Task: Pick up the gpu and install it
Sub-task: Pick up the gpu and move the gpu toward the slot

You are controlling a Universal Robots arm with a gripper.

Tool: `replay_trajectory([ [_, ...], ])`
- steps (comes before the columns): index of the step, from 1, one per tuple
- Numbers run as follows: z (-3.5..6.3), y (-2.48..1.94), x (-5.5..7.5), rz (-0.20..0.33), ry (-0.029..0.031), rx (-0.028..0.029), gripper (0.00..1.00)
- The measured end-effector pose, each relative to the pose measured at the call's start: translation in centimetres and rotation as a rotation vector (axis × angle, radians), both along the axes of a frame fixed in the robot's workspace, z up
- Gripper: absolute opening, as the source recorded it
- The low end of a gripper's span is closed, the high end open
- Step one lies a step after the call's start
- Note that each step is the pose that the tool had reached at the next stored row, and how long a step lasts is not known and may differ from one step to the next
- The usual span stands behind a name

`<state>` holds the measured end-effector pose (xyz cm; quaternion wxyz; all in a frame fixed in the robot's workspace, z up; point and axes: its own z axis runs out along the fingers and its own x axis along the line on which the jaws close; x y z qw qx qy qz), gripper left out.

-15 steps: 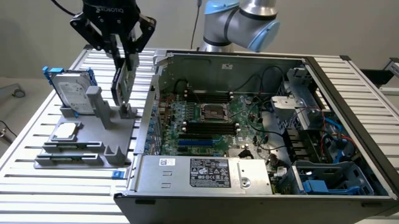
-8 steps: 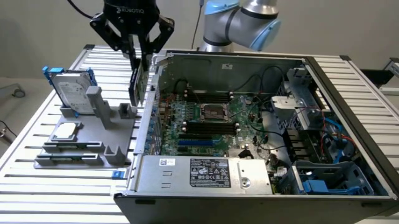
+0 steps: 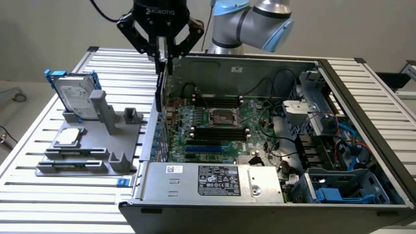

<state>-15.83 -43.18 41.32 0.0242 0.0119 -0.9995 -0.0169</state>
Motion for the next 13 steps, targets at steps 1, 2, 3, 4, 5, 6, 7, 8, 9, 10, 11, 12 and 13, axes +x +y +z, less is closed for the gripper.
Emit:
replay_trajectory([
  [1,0.0,0.0,0.4,0.0,0.0007,-0.0032,0.26],
  [2,-0.02,0.0,0.8,0.0,0.001,-0.0076,0.26],
  [3,-0.06,0.0,1.3,0.0,0.001,-0.0125,0.26],
  [4,-0.13,0.0,1.7,0.0,0.001,-0.0161,0.26],
  [5,-0.2,0.0,2.2,0.0,0.001,-0.0189,0.26],
  [6,-0.31,0.0,2.6,0.0,0.001,-0.0213,0.26],
  [7,-0.45,0.0,3.1,0.0,0.0011,-0.0223,0.26],
  [8,-0.62,0.0,3.6,0.0,0.0011,-0.0226,0.26],
  [9,-0.8,0.0,4.0,0.0,0.001,-0.0228,0.26],
  [10,-0.97,0.0,4.5,0.0,0.001,-0.023,0.26],
  [11,-1.15,0.0,4.9,0.0,0.001,-0.0229,0.26],
  [12,-1.34,0.0,5.3,-0.001,0.001,-0.0228,0.26],
  [13,-1.52,0.0,5.7,-0.002,0.001,-0.0228,0.26],
])
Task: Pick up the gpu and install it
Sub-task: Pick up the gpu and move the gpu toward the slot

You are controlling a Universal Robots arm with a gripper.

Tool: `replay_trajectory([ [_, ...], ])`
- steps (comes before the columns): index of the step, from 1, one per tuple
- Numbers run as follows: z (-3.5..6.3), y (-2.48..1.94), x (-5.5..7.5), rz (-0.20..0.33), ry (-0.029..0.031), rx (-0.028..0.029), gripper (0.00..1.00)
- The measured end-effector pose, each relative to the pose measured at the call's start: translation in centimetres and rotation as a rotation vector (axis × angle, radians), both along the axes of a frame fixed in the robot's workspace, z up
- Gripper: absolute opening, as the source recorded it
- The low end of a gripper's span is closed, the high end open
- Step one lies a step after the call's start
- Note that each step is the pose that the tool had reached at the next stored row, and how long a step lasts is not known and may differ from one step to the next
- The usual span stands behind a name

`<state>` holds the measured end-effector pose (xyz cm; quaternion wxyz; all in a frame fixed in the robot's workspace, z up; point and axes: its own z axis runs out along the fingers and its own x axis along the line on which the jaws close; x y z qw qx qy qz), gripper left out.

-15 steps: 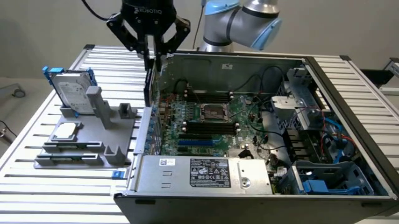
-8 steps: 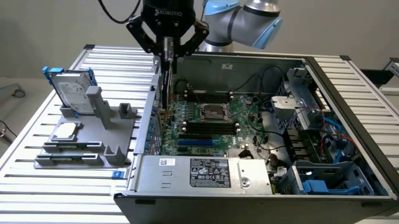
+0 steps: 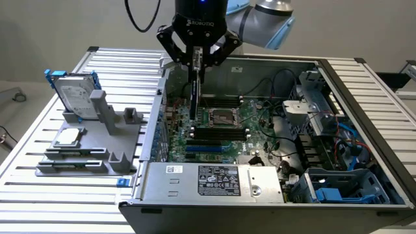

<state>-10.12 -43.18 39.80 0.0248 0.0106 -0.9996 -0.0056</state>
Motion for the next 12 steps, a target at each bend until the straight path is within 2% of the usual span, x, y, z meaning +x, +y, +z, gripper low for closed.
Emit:
replay_trajectory([
  [12,-2.19,0.0,2.7,-0.056,0.0,-0.0001,0.26],
])
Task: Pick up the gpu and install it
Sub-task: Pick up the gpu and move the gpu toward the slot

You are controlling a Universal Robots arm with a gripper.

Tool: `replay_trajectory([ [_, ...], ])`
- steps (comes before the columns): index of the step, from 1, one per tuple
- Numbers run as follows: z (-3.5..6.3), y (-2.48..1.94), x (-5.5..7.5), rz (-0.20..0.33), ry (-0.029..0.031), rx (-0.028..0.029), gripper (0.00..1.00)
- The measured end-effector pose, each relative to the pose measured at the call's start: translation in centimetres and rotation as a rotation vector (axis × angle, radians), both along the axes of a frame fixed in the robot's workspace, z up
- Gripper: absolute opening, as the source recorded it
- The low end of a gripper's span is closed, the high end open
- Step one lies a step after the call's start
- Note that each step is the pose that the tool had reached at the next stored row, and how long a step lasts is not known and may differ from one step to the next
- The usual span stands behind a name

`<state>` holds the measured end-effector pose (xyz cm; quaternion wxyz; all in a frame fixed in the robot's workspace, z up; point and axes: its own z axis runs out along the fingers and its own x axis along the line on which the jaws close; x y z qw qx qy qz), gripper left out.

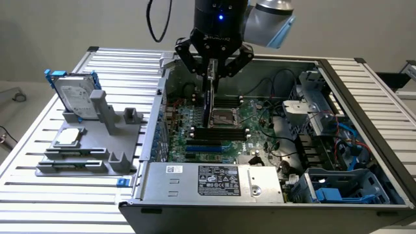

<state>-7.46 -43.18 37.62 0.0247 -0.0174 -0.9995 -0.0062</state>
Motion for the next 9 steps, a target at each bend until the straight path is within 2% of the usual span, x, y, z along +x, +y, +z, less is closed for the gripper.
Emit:
replay_trajectory([
  [9,-1.65,0.0,3.2,-0.018,-0.0001,0.0002,0.26],
])
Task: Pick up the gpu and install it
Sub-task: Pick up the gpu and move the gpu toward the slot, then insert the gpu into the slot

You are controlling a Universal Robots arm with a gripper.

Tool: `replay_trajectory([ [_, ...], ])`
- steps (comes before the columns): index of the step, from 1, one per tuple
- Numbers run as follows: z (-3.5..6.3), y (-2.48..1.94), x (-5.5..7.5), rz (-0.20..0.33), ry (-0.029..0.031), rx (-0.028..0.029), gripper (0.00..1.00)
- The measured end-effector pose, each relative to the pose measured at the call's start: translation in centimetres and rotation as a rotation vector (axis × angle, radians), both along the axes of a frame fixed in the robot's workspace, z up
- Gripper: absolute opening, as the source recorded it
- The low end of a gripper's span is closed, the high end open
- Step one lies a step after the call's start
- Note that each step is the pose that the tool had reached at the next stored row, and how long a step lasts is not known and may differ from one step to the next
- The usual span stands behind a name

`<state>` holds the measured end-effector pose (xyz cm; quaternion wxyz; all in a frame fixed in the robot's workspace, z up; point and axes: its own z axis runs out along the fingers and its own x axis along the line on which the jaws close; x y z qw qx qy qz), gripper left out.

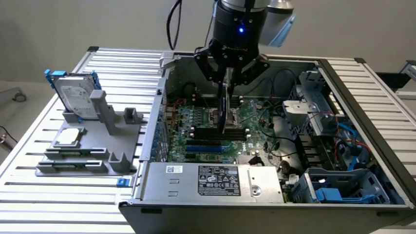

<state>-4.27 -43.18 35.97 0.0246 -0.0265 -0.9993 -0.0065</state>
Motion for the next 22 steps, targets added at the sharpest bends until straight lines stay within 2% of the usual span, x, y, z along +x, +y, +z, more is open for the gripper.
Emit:
replay_trajectory([
  [2,-0.34,0.01,0.43,-0.002,0.0,0.0002,0.26],
  [22,-0.35,0.0,0.43,-0.002,0.0003,0.0006,0.26],
])
